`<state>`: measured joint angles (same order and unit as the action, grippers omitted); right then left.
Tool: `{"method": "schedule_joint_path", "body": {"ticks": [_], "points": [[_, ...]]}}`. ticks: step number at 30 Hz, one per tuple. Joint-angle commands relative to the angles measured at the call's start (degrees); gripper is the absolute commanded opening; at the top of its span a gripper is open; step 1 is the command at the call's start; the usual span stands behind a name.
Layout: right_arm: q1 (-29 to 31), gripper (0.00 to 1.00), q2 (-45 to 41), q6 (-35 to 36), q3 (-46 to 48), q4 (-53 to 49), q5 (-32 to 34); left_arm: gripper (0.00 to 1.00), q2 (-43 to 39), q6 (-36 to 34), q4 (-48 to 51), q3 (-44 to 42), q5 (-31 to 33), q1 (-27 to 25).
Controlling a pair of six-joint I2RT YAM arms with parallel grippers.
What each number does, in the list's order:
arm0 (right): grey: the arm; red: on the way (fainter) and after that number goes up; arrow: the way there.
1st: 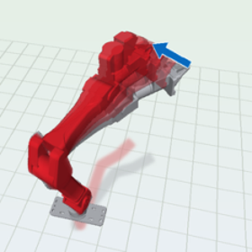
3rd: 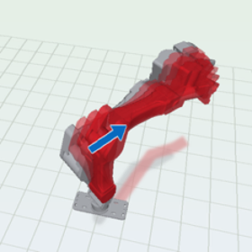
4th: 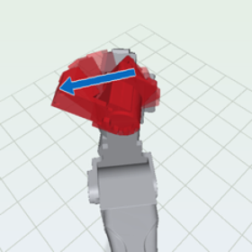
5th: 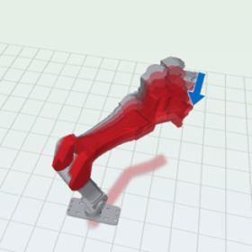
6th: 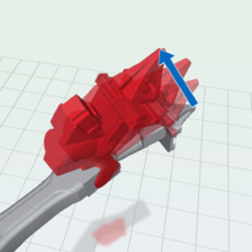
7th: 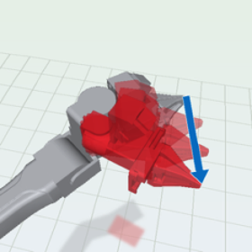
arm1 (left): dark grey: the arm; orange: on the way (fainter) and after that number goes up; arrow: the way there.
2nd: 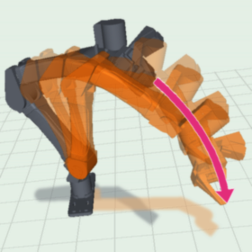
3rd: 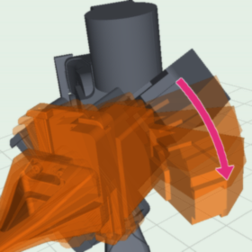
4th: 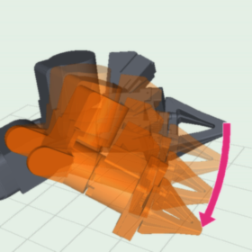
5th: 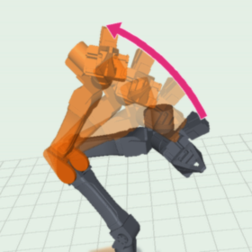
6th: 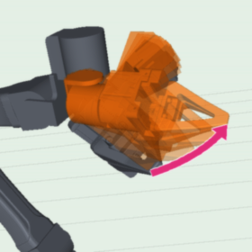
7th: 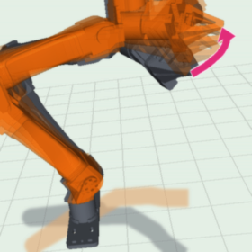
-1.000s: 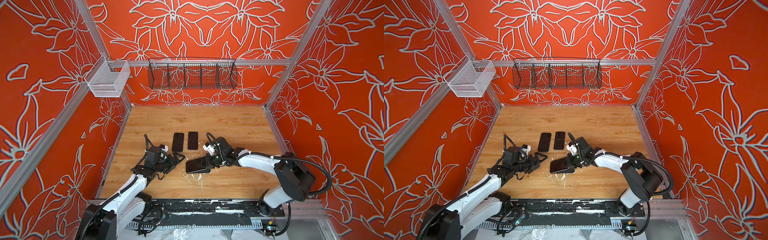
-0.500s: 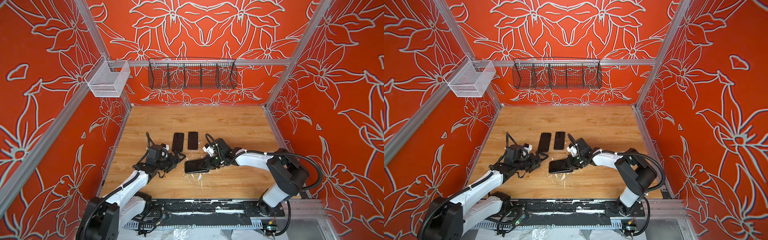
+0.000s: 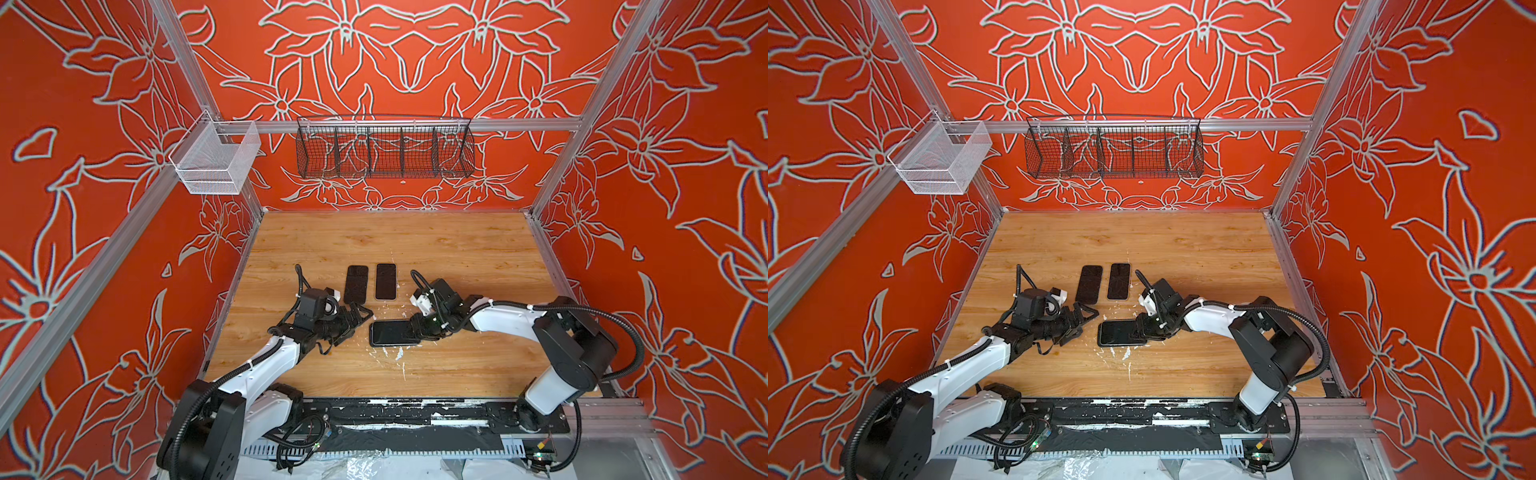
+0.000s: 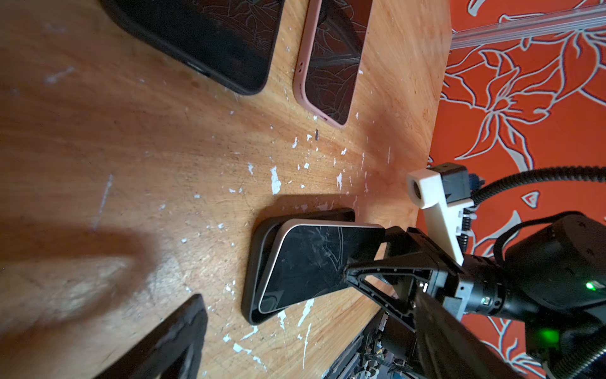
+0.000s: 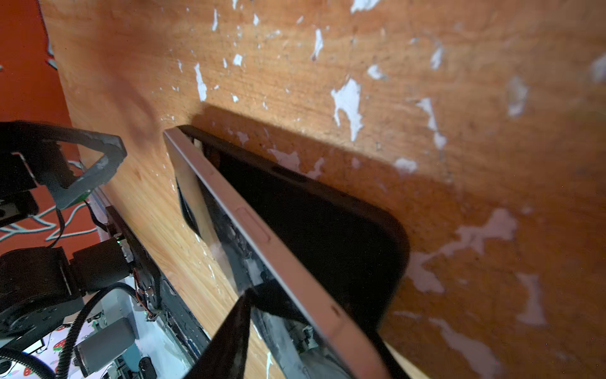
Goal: Put the phone into the phone case
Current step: 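Press the phone down into the case and open the right gripper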
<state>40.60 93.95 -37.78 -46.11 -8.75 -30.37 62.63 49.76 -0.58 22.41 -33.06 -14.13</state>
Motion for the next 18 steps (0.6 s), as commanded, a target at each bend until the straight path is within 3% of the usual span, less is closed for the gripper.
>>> {"method": "schedule_joint_path", "body": {"ticks": [1,14,18], "points": [[0.3,0.48,-0.8,1.5,-1.5,-2.4,3.4,0.97,0.5,-0.1,-1.3,0.6,-1.1,0.3],[0.6,0.48,0.0,1.2,-3.1,-1.7,4.0,1.0,4.4,-0.1,-2.9,0.7,-0.5,-1.6],[0.6,0.51,-0.1,1.2,-2.8,-2.4,5.8,0.95,5.9,-0.7,-2.1,1.2,0.5,-2.6]]}}
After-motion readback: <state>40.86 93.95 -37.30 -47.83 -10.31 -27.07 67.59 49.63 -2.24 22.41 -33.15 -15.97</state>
